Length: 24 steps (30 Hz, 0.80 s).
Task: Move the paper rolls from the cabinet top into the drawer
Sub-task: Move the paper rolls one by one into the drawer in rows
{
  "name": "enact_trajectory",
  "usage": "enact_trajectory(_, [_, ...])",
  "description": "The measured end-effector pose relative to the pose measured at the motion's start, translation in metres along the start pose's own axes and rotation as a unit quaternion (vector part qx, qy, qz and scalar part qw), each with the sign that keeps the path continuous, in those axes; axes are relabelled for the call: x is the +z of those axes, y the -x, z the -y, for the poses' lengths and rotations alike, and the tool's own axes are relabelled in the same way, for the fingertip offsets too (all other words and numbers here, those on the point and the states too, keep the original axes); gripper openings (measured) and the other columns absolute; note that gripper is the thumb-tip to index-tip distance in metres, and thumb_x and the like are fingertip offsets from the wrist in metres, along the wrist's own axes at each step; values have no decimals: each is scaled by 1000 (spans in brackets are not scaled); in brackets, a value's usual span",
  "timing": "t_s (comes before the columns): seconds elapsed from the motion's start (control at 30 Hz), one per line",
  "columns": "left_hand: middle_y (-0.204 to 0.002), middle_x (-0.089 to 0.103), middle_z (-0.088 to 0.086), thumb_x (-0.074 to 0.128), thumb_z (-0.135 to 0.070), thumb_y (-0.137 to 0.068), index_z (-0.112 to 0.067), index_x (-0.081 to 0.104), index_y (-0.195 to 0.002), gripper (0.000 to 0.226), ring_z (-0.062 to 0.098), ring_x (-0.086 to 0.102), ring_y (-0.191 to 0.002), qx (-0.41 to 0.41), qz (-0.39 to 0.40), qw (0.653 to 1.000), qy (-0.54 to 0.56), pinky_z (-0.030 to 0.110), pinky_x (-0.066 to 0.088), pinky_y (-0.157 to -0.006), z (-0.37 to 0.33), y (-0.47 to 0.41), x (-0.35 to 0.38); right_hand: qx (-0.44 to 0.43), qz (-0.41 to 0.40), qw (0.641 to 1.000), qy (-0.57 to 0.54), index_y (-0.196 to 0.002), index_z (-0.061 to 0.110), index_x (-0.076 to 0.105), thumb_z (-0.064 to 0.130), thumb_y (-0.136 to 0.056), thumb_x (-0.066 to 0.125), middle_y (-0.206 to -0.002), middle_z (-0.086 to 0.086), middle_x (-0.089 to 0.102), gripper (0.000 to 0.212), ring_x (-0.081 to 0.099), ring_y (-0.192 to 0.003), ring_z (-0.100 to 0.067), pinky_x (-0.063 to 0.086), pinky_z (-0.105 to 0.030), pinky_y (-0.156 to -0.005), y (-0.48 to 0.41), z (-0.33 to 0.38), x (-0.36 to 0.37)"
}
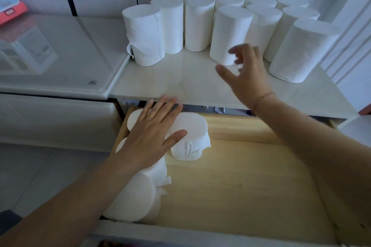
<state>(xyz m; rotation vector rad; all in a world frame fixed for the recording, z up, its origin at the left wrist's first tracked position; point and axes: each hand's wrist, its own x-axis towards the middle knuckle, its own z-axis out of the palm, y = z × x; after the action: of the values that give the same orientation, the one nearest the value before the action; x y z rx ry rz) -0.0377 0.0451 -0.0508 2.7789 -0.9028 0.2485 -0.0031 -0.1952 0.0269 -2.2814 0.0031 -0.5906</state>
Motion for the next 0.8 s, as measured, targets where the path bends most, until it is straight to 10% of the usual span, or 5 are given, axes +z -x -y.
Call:
enact_trajectory(0.23, [-157, -4, -3, 10, -63, -89, -20, 7, -148, 73, 13, -13, -143, -27, 15, 1000, -7, 34, -7, -116, 7, -9, 11, 9, -63, 997, 44, -142, 22, 31, 34, -77, 68, -144, -14, 23, 76, 32, -131, -28, 26, -28, -109, -104, -29, 6])
enact_trajectory(0.8, [-157, -11, -6, 16, -58, -91, -24, -3, -148, 70, 10, -17, -142, -30, 15, 999, 8, 38, -3, -117, 9, -7, 18, 23, -24, 995, -90, -114, 26, 40, 26, -71, 75, -118, -3, 46, 55, 50, -94, -17, 45, -25, -70, -95, -18, 18])
